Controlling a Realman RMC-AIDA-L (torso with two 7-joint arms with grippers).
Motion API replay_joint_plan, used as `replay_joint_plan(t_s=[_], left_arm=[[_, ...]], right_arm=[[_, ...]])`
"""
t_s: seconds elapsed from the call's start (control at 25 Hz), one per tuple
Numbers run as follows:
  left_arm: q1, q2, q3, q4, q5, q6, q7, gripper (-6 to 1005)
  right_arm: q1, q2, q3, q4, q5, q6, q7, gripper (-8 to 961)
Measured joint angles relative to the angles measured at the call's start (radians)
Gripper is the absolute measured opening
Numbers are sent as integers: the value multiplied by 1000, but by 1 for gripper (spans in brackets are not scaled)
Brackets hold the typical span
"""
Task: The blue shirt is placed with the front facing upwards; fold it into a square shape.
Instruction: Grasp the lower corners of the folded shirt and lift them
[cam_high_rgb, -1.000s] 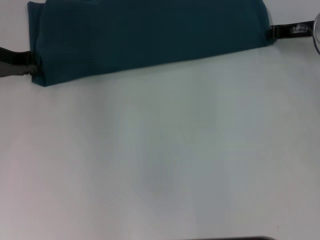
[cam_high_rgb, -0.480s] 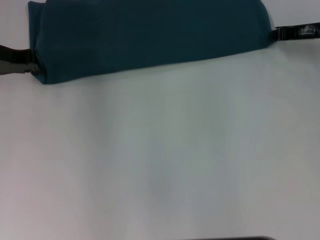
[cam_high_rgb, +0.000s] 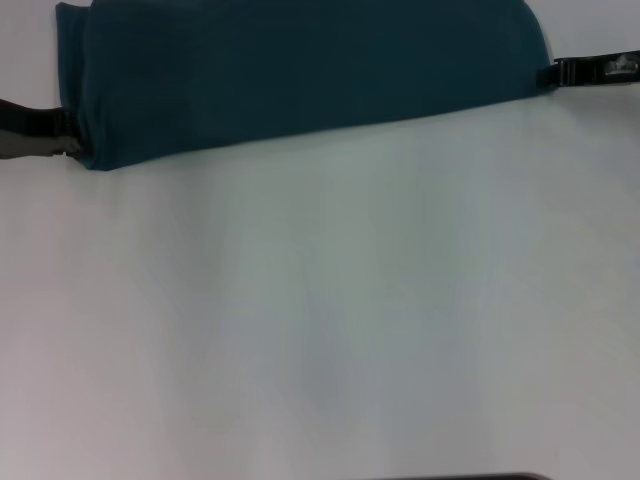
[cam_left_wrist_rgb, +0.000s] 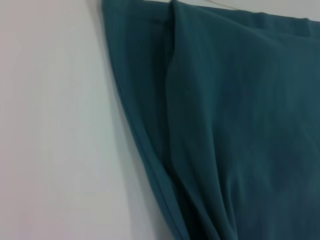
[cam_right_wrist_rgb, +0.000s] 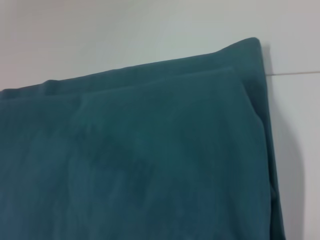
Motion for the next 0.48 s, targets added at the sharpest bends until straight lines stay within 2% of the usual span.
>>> replay_joint_plan(t_s=[0.48], left_arm=[[18, 8, -1, -29, -16, 52, 9, 6]], right_arm=[[-24, 6, 5, -69, 0, -94, -1, 50]])
